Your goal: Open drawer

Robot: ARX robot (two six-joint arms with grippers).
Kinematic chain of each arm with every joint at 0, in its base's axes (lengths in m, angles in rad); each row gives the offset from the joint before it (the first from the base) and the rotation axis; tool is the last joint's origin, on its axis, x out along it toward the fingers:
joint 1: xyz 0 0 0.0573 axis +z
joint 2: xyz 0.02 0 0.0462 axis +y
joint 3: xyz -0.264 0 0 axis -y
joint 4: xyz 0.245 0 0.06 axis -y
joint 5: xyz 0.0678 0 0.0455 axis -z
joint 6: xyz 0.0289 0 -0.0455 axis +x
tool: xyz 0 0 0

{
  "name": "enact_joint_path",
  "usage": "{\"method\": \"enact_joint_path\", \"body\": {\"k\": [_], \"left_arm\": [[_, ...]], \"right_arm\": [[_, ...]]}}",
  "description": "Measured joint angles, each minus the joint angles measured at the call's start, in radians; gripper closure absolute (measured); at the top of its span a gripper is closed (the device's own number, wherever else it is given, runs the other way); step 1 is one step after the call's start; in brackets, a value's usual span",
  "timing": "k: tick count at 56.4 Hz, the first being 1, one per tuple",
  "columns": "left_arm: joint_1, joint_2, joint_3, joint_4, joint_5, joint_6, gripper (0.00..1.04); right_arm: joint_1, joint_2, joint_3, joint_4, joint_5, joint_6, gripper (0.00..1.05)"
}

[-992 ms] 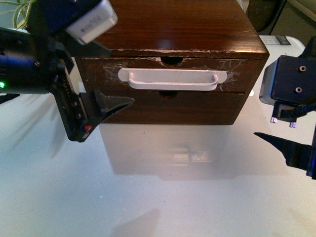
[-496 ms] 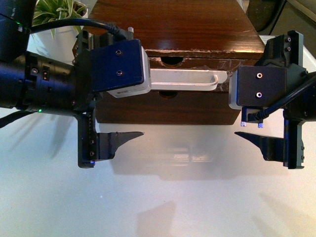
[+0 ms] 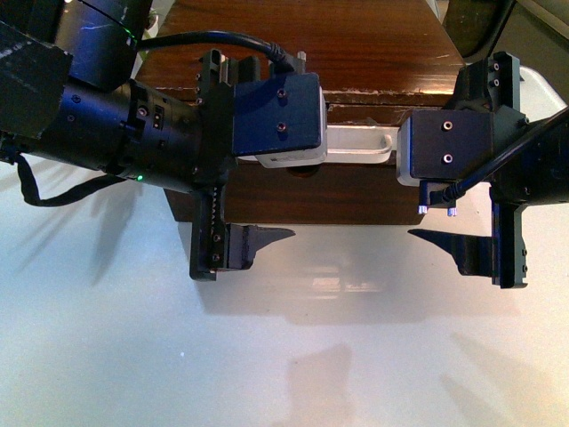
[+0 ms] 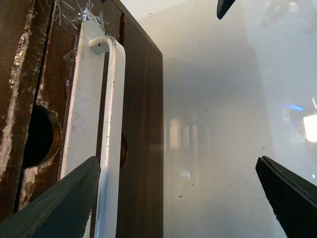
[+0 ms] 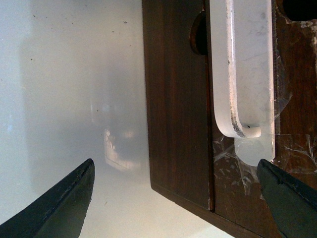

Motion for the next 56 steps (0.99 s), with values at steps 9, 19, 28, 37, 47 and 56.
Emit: {"method": "enact_joint_path", "body": {"k": [9,19,28,37,47,56], "left_arm": [[-0.001,0.027,0.035,-0.023,-0.01,0.005,0.08],[0.0,0.069,0.082,-0.048,-0.023,0.005,0.08],[0.004,0.084,0.108,-0.065,-0.028,0.006,0.08],[0.01,0.087,0.117,-0.088,-0.029,0.013,0.08],[0.023,0.087,0.12,-0.121,-0.037,0.034,0.08],[0.031,0.101,0.119,-0.118,-0.049,0.043,0.08]], "right_arm": [[0.002,0.02,0.013,-0.002,-0.004,-0.001,0.09],[0.01,0.032,0.032,-0.004,-0.01,-0.001,0.09],[0.018,0.042,0.048,-0.008,-0.014,-0.001,0.09],[0.026,0.064,0.068,-0.014,-0.014,-0.005,0.09],[0.047,0.1,0.094,-0.014,-0.008,-0.021,0.09],[0.078,0.128,0.129,-0.013,0.003,-0.02,0.09]]}}
